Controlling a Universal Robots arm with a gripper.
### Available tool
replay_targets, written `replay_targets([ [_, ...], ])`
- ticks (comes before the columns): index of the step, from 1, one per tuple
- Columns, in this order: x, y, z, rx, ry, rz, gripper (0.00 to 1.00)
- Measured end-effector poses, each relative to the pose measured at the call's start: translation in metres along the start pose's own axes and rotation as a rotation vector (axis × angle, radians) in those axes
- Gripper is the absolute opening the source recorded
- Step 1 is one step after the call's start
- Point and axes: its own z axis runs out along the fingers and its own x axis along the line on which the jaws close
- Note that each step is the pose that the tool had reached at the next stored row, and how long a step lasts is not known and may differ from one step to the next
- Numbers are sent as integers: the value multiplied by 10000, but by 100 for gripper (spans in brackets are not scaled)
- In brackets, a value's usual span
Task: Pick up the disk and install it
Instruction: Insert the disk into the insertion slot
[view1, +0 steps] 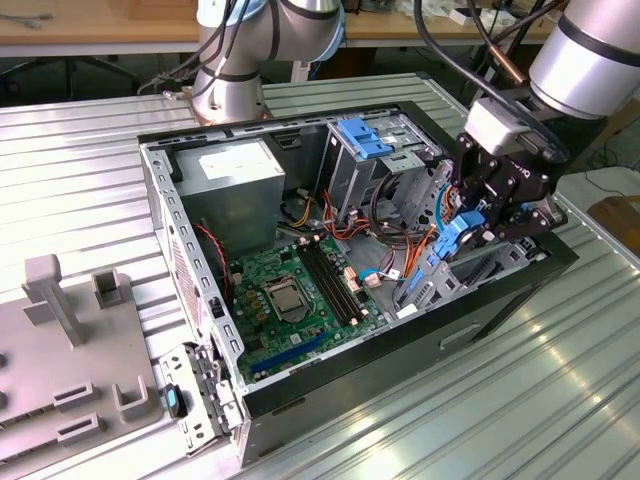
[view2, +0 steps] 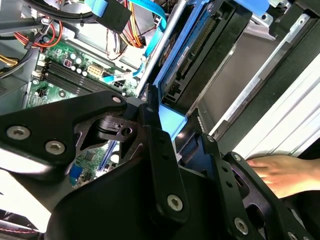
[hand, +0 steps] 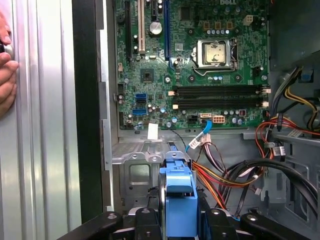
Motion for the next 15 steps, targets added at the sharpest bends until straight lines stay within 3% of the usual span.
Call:
replay_targets([
  [9, 0, 0, 19, 2, -4, 1, 37],
  [11, 0, 0, 20, 0, -1, 0, 45],
  [15, 0, 0, 23, 0, 1, -1, 45],
])
